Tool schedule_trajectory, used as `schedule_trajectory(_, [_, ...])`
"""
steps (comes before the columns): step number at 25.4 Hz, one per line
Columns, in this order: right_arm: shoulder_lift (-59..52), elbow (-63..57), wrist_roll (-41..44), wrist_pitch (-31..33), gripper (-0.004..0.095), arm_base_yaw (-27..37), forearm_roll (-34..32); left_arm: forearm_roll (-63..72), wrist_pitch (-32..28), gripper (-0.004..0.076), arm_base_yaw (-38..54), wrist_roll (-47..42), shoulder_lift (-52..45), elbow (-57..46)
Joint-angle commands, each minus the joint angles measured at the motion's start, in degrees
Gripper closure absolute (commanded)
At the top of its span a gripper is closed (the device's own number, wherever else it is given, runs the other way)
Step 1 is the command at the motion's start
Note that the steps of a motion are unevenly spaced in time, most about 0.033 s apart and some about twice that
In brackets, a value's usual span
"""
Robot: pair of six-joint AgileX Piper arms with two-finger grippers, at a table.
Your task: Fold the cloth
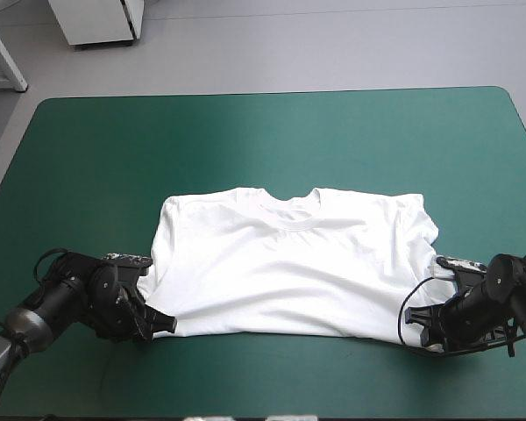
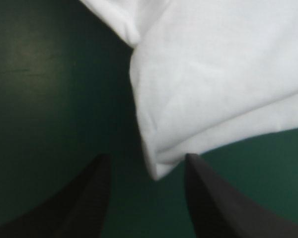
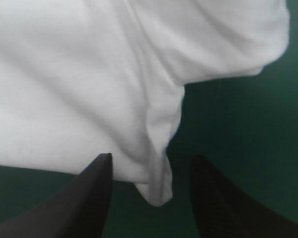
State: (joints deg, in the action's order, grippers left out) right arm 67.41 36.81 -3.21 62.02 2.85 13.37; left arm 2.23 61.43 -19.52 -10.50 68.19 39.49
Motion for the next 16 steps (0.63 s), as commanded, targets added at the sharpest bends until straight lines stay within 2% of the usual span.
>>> schedule_trajectory(1, [-2.37,5.8,0.22,2.17,0.0378,0.12,0.96,-0.63,4.81,0.022,-0.1,-0.66,-1.7,5.09])
schedule_trajectory(5, [-3.46,18.13,3.21,9.7,0.0428,0.12,-4.37,-3.66,10.13,0.0223,0.03,-0.66,-2.86,16.38])
schedule_trajectory(10, [-3.46,25.98,5.96,9.57,0.043,0.12,-4.73,-6.0,11.52,0.029,0.03,-1.78,-1.62,22.06])
schedule_trajectory(16, [-2.03,27.76,7.18,9.57,0.0431,0.64,-11.6,-13.21,11.06,0.0294,0.03,-3.46,1.69,22.28])
